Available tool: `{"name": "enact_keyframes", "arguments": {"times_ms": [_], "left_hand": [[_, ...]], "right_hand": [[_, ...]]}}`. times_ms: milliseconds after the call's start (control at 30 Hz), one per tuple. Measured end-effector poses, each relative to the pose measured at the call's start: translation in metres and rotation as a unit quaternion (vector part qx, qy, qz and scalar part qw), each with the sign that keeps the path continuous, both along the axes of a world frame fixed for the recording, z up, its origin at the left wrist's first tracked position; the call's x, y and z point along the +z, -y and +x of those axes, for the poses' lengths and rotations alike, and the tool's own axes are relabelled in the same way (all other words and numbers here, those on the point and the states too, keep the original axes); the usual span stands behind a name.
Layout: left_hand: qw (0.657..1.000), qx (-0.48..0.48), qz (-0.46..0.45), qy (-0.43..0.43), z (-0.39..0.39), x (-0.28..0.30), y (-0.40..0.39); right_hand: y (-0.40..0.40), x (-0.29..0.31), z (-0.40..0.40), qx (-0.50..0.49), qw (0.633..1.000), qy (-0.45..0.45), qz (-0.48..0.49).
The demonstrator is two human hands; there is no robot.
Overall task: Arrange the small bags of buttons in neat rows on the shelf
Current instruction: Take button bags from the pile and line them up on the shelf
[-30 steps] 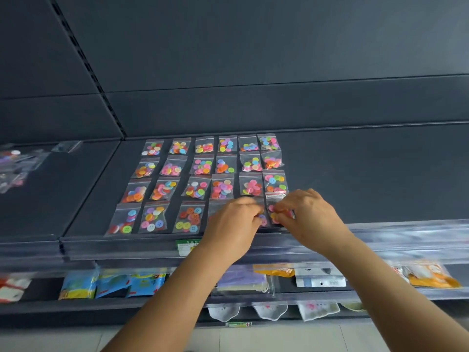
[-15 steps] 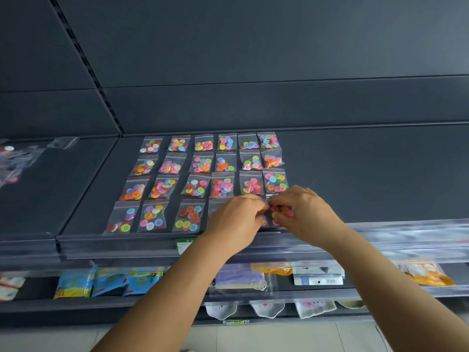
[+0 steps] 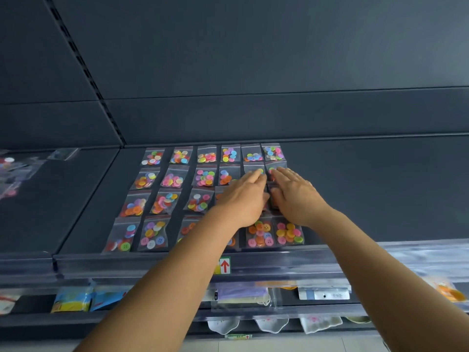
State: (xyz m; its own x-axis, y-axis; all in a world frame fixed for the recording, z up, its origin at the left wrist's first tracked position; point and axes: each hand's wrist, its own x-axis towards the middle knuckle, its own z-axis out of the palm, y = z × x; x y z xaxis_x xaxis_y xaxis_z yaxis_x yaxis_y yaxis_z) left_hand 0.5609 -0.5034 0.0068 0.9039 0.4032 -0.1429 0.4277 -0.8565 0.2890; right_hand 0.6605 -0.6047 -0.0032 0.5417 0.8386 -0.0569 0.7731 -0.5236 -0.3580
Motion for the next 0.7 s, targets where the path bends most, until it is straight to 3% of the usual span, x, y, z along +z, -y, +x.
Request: {"name": "enact_keyframes", "arguments": {"times_ms": [133, 367, 533, 700], "left_hand": [[0.999, -0.022, 0.016, -0.028, 0.006, -0.004, -0.006], [1.000, -0.011, 0.004, -0.020, 0.007, -0.002, -0.007], [0.998, 0.027, 0.041, 0.045, -0.010, 0.013, -0.002], [0.987, 0.099, 0.079, 0.095, -0.058, 0.022, -0.013]], "right_hand": [[-0.008, -0.001, 0.006, 0.019, 0.999, 0.016, -0.049], [-0.010, 0.000, 0.008, 0.009, 0.998, 0.024, -0.049], [-0.008, 0.013, -0.002, -0.005, 0.999, 0.044, 0.013], [-0.019, 0.028, -0.031, 0.050, 0.997, 0.055, 0.023]]}}
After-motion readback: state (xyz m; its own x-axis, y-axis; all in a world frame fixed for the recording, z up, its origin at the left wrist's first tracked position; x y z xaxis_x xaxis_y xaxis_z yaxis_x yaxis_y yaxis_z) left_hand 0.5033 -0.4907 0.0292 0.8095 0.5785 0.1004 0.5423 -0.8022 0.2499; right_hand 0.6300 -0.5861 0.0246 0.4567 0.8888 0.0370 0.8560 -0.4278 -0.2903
